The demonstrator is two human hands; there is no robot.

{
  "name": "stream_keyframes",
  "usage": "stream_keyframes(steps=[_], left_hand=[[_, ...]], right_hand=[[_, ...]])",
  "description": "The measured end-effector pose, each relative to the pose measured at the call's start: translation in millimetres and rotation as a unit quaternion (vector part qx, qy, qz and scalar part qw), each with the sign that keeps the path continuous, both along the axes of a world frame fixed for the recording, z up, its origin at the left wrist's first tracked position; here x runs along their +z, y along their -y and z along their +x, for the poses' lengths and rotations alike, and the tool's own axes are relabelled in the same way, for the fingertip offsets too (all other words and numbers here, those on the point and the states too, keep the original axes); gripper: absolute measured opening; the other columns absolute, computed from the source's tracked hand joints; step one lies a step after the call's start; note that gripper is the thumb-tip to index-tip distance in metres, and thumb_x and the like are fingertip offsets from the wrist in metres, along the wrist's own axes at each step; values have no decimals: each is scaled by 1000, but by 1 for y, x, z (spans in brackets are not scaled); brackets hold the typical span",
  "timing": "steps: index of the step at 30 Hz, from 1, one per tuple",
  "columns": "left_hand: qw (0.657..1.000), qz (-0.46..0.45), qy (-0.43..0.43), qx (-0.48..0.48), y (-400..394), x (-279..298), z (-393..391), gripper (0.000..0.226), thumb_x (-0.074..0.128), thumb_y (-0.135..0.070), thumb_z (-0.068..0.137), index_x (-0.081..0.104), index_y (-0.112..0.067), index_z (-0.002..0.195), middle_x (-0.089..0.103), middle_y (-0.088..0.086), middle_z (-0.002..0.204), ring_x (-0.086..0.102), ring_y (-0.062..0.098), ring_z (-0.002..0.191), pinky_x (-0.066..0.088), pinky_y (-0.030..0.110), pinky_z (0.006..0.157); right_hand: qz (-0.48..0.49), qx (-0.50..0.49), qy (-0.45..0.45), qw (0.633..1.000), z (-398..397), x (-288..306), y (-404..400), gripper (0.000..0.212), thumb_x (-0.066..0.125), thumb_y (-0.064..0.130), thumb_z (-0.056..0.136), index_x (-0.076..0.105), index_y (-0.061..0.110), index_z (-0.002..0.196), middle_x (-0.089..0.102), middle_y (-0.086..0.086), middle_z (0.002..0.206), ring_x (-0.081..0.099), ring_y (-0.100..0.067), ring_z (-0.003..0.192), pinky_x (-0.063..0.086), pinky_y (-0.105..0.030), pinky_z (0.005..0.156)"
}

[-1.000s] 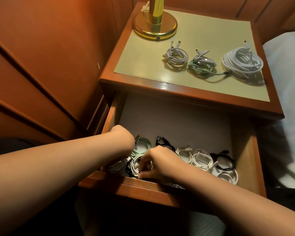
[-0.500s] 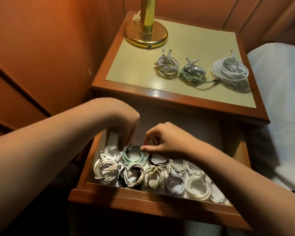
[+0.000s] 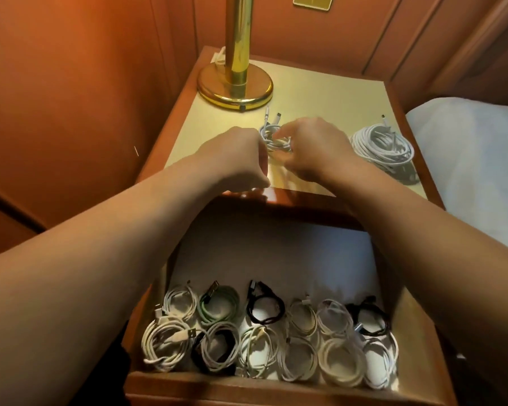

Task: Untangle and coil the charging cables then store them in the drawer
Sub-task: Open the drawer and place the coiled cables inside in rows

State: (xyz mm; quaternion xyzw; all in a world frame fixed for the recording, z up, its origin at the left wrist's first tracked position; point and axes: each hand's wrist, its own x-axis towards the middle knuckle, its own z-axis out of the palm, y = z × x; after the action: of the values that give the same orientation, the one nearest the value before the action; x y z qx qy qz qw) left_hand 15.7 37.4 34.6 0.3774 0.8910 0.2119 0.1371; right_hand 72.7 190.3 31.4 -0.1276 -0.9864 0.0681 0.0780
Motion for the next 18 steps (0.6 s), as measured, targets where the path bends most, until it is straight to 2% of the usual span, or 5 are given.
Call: stream_keyframes(steps=[4,9,13,16,18], left_hand=[[999,12,-36,32,-11,-8,-9,9,80,-23,84,72,-24,88,69,-1,90,64,17,83,59,36,78],[993,27,-70,92,-15,-9,-14,12,76,-33,86,69,-30,94,68,-4,93,64,20,86,55,36,75],[986,41,-127,100,-23,-12,-12,26,73,-32,88,66,-31,113,65,-3,101,62,23,91,49,34,71],[986,-21,-152,59,-31,-19,-8,52,69,-38,92,55,-32,142,59,2,118,59,25,103,52,38,77],[983,-55,-169,48,-36,-23,-4,54,66,-41,94,53,-29,146,56,3,122,59,26,105,52,38,79]], right_hand=[[-20,8,9,1000,-11,-11,-10,15,71,33,97,81,26,106,74,2,106,65,-21,88,57,-38,78],[-168,2,-91,982,-4,-14,-25,24,76,32,94,80,23,117,74,5,100,64,-9,85,45,-21,68],[-232,-3,-159,960,3,-17,-34,25,79,31,92,80,23,116,73,11,94,63,4,81,40,-7,65],[-246,-2,-174,953,10,-11,-37,25,80,30,91,80,24,115,76,10,100,65,4,83,50,-17,70],[-250,5,-173,953,20,-6,-37,25,80,31,91,80,24,115,77,9,103,67,-1,86,58,-26,75]])
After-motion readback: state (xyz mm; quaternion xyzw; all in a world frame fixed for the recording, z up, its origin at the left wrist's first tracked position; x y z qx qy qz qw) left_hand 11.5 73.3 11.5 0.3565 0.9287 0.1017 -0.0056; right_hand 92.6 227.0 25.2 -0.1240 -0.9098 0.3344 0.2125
